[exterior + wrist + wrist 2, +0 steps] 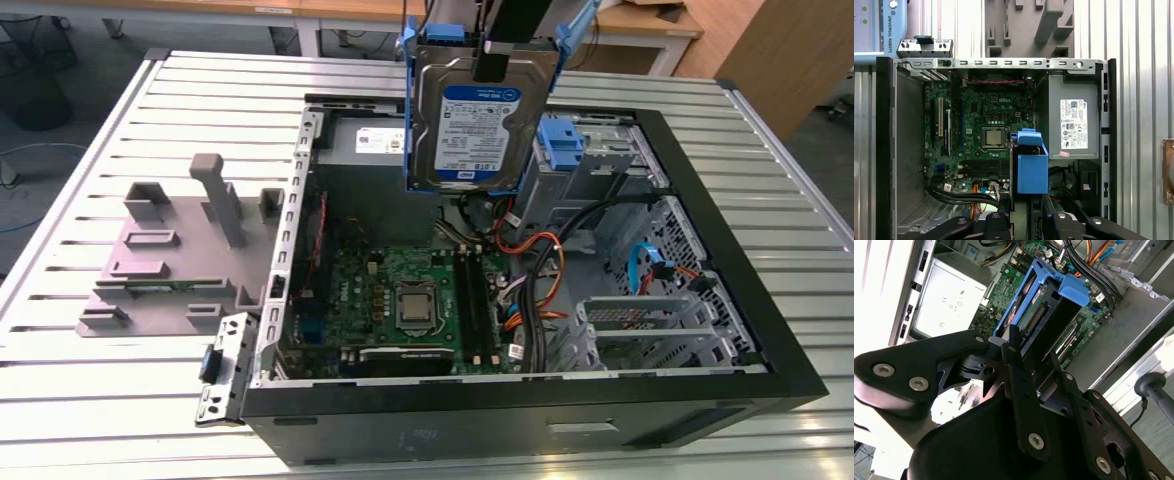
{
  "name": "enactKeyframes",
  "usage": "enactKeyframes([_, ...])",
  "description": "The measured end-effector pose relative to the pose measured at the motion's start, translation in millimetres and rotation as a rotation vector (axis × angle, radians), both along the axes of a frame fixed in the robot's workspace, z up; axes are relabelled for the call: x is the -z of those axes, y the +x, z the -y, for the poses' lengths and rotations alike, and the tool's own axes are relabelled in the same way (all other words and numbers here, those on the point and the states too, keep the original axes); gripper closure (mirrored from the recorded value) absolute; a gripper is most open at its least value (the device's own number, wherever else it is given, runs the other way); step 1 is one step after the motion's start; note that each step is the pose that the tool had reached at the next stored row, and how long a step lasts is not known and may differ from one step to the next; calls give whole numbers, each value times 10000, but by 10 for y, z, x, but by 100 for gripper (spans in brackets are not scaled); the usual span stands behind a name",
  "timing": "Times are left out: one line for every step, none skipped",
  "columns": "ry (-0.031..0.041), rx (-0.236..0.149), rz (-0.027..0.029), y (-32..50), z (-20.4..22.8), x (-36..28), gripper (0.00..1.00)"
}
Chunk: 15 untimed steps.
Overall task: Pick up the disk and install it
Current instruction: 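Pick up the disk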
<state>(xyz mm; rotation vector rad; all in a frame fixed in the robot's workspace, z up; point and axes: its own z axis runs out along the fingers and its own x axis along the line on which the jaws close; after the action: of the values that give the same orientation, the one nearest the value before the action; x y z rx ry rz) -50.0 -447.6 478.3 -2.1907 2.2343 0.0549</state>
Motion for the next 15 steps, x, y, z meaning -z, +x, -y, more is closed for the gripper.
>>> enactKeyframes([0,0,0,0,0,0,65])
enactKeyframes([0,0,1,0,1,0,65])
enactKeyframes([0,0,0,0,1,0,65])
enactKeyframes([-1,0,0,0,1,0,65])
enactKeyframes([-1,0,0,0,4,0,65])
enactKeyframes([0,-1,0,0,8,0,65])
enactKeyframes([-1,-1,1,1,14,0,65])
enactKeyframes([-1,-1,1,1,21,0,65])
enactKeyframes([0,0,0,0,31,0,65])
enactKeyframes([1,-1,0,0,42,0,65])
enactKeyframes([1,-1,0,0,55,0,65])
enactKeyframes([1,0,0,0,69,0,65])
enactKeyframes([1,0,0,0,84,0,65])
enactKeyframes([0,0,0,0,100,0,65])
enactKeyframes([0,0,0,0,117,0,65])
